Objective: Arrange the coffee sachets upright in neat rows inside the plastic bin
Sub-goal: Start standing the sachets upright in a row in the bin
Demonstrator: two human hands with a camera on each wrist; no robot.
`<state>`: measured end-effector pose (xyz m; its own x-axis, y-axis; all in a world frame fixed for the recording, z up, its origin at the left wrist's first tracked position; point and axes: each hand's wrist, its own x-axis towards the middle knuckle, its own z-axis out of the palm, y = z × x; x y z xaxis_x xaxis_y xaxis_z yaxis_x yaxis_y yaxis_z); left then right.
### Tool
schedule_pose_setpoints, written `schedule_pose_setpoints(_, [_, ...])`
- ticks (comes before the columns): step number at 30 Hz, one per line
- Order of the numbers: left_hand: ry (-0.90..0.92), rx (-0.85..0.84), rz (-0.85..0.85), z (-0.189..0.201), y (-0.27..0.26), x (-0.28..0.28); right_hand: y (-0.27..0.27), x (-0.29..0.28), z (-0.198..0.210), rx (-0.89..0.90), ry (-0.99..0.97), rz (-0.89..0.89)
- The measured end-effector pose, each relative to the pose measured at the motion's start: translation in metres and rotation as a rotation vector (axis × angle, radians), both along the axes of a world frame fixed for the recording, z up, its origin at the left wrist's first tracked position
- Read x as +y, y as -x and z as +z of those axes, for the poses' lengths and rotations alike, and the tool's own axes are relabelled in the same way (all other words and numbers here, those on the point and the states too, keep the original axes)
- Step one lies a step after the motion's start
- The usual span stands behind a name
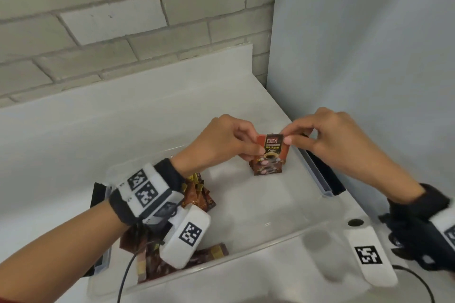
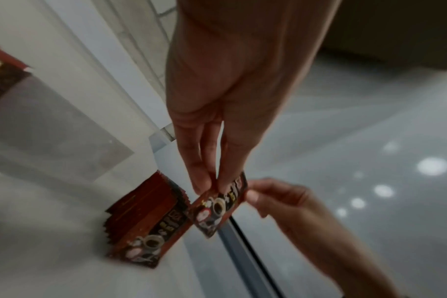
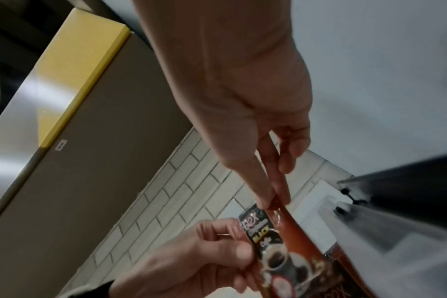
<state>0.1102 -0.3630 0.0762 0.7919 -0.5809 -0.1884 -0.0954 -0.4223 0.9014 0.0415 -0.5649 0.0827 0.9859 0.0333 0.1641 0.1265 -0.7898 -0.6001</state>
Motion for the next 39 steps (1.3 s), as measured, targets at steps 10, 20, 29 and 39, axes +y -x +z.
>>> schedule_pose_setpoints(10, [-0.284, -0.200, -0.084, -0.039, -0.001, -0.024, 0.007, 0.039, -0.028, 0.440, 0.304, 0.212])
schedule_pose_setpoints(20, [-0.526, -0.614, -0.193, -0.036, -0.002, -0.022, -0.001, 0.057, -0.036, 0.603, 0.375, 0.106])
schedule_pose_setpoints(29, [-0.601, -0.747, -0.516, -0.018, -0.013, -0.027, 0.000, 0.062, -0.034, 0.639, 0.382, 0.074])
schedule_pose_setpoints(39, [-0.725, -0.652, -0.592, -0.024, -0.018, -0.040, 0.000, 0.063, -0.038, 0.681, 0.375, 0.094])
